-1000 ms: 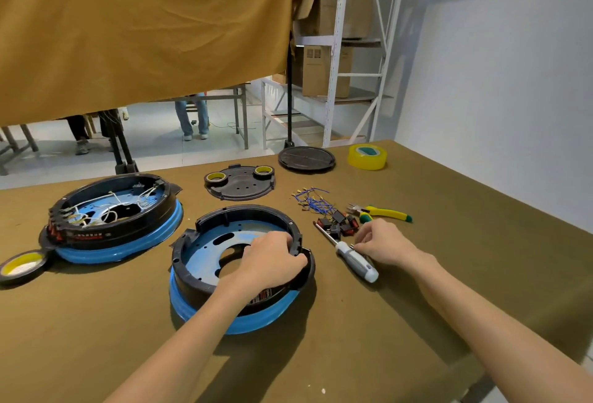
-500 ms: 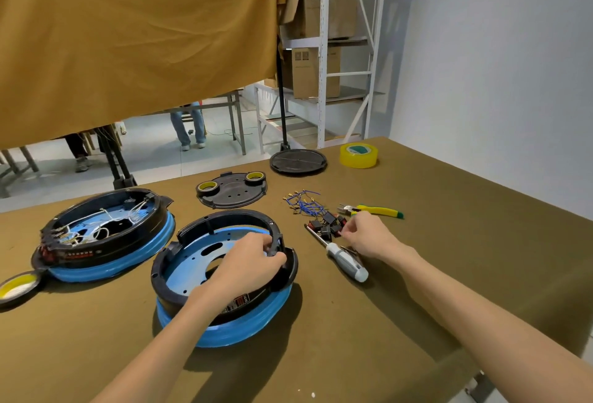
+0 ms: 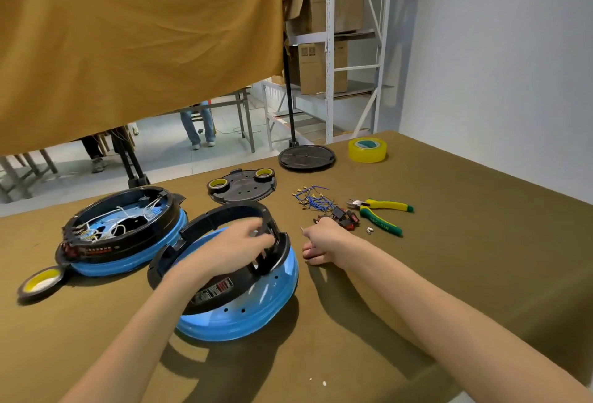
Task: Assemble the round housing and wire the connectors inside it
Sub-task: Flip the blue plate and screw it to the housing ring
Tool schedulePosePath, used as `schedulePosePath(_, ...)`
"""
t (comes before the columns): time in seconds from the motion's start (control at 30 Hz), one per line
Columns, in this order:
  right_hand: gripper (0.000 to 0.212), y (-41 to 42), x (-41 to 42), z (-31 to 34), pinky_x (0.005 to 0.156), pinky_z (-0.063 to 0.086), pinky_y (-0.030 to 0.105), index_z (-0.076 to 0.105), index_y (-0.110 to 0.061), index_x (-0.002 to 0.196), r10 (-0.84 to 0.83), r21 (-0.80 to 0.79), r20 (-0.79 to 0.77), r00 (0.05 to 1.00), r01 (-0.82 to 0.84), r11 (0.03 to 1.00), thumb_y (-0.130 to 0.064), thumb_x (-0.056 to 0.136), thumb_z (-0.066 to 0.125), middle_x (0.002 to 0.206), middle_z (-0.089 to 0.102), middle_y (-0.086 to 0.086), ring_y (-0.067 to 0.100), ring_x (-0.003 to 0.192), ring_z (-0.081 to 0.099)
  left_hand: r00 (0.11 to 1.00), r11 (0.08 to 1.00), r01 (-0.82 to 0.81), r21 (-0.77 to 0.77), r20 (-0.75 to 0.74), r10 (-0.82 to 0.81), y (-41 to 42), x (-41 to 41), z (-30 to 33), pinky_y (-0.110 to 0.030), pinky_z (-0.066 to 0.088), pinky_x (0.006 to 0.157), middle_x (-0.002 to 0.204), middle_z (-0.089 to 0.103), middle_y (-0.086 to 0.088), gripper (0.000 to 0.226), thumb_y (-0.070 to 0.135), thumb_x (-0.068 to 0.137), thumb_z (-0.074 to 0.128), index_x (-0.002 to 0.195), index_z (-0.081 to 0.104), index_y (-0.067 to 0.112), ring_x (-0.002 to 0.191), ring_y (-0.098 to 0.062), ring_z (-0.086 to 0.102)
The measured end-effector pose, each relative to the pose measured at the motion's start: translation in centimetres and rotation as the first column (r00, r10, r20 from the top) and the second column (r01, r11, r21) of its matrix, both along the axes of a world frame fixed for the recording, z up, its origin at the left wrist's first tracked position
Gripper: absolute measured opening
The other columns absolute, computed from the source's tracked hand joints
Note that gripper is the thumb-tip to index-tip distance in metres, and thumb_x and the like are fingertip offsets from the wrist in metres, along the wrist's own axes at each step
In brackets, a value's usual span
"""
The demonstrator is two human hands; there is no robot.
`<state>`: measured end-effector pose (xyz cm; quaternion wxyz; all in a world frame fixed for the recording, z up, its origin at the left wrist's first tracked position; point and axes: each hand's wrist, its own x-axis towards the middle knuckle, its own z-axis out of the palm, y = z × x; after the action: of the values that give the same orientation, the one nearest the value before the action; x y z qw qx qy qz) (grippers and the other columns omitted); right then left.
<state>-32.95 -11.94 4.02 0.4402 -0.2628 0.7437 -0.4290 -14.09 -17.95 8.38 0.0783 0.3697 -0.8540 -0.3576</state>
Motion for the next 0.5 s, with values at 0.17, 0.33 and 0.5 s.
schedulePosePath(0.17,0.024,0.1,0.1,0.5,0.082,0.058,0.04,0.047,-0.008,0.13,-0.033,0.015,0.111,0.993,0.031,0.999,-0.014,0.107,0.046,0.101,0.068,0.017,0.024,0.088,0.066,0.993,0.995,-0.08,-0.065,0.084,0.086,0.7,0.7,-2.9,-0.033,0.049,0.077,0.093,0.07,0.002,0.019,0.038,0.101,0.054,0.11,0.062,0.024,0.087,-0.017,0.066)
schedulePosePath(0.33,0.017,-0.2,0.7,0.3,0.087,0.055,0.041,0.052,-0.008,0.122,-0.011,0.009,0.104,0.994,0.01,1.0,-0.013,0.106,0.049,0.105,0.063,0.017,0.024,0.09,0.063,0.983,0.995,-0.102,0.022,0.157,0.097,0.4,0.8,-2.4,-0.032,0.042,0.092,0.126,0.062,0.007,0.035,0.051,0.096,0.06,0.127,0.058,0.036,0.112,-0.013,0.057)
schedulePosePath(0.5,0.011,0.3,0.0,-0.8,0.06,0.056,0.029,0.056,-0.01,0.113,-0.056,-0.059,0.062,0.996,0.06,0.996,-0.018,0.106,0.053,0.102,0.065,0.012,0.018,0.078,0.064,0.991,0.982,-0.121,0.145,0.079,0.111,0.5,1.9,-2.3,-0.03,0.034,0.091,0.116,0.052,0.014,0.022,0.051,0.097,0.06,0.113,0.046,0.044,0.108,-0.01,0.05)
